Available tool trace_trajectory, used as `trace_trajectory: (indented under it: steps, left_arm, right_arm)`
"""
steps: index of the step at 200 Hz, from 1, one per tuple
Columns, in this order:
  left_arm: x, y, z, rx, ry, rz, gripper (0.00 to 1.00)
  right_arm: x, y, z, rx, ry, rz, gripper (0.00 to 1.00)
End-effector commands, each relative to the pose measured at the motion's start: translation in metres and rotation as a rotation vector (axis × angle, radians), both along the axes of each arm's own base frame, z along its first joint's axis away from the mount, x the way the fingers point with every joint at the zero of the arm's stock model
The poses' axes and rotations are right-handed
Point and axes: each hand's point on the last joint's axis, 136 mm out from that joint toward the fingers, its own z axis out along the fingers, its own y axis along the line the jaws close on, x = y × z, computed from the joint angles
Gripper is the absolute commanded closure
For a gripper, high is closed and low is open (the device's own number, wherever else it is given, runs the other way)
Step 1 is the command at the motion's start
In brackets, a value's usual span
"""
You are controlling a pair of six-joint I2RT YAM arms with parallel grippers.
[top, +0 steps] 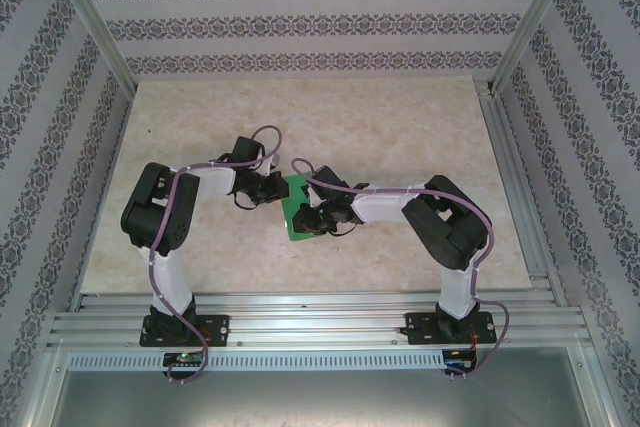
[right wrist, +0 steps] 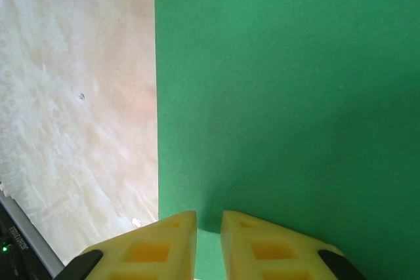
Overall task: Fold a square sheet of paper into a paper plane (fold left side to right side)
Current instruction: First fold the square sheet of paper in half at the center of the table.
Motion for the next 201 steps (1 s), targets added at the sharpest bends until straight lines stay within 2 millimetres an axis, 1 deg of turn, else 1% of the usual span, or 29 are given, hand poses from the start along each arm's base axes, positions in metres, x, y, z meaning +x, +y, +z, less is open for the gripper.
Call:
trace_trajectory:
  steps: [1,37,70,94,123,144,171,188,201]
  left_arm:
    - [0.022,0.027,-0.017,0.07,-0.037,0.053,0.89]
    - [0.031,0.032,-0.025,0.065,-0.026,0.059,0.89]
    - [0.042,0.038,-0.018,0.066,-0.045,0.066,0.89]
    - [0.054,0.044,-0.01,0.074,-0.061,0.072,0.89]
    - [0.066,0.048,-0.006,0.077,-0.071,0.076,0.88]
    - [0.074,0.049,-0.006,0.077,-0.074,0.075,0.89]
    - [0.084,0.048,-0.011,0.073,-0.072,0.072,0.88]
    - [0.089,0.05,-0.009,0.072,-0.082,0.076,0.89]
    - [0.092,0.052,-0.001,0.07,-0.097,0.08,0.89]
  right_arm:
    - [-0.024,-0.03,-0.04,-0.161,0.102,-0.014,0.81]
    - [-0.026,-0.032,-0.042,-0.176,0.108,-0.014,0.81]
    - [-0.028,-0.035,-0.042,-0.191,0.108,-0.011,0.81]
    - [-0.029,-0.036,-0.042,-0.196,0.106,-0.007,0.81]
    - [-0.029,-0.036,-0.042,-0.2,0.103,-0.007,0.81]
    - [-0.03,-0.036,-0.042,-0.203,0.104,-0.005,0.81]
    - [-0.03,-0.036,-0.042,-0.203,0.105,-0.004,0.81]
    - [-0.029,-0.034,-0.04,-0.194,0.102,0.001,0.81]
    - [-0.026,-0.029,-0.035,-0.162,0.086,0.0,0.81]
